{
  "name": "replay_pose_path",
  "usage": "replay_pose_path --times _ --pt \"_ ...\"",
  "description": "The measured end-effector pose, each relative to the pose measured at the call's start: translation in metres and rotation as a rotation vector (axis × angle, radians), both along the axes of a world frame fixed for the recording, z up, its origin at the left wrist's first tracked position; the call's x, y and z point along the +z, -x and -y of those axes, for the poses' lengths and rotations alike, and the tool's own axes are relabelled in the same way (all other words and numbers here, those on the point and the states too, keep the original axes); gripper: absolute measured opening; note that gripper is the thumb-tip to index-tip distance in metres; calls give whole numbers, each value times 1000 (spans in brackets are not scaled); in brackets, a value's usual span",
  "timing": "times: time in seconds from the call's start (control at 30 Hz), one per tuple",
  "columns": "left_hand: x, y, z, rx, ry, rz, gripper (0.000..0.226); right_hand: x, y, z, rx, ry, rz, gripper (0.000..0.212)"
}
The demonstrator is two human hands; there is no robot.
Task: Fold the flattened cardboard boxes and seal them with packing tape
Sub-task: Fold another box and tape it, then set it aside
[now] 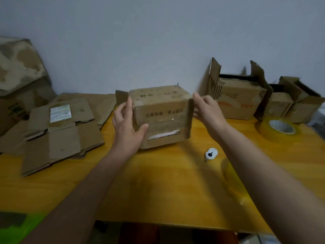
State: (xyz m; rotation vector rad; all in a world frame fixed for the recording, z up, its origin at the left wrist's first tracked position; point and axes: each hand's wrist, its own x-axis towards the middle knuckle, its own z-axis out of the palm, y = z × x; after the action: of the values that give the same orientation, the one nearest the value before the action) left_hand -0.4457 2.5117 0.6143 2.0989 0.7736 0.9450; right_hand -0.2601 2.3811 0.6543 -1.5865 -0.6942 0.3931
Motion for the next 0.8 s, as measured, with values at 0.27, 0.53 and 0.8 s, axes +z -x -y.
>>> replay_pose_path --times 0.27,0.53,0.8 --pt "-39 13 37 99 326 179 54 -55 26 25 -28 132 -37 20" --pt "-26 12 31 103 319 174 31 -55 30 40 7 89 -13 11" --pt "-65 19 40 158 312 -70 66 -84 40 49 34 427 70 33"
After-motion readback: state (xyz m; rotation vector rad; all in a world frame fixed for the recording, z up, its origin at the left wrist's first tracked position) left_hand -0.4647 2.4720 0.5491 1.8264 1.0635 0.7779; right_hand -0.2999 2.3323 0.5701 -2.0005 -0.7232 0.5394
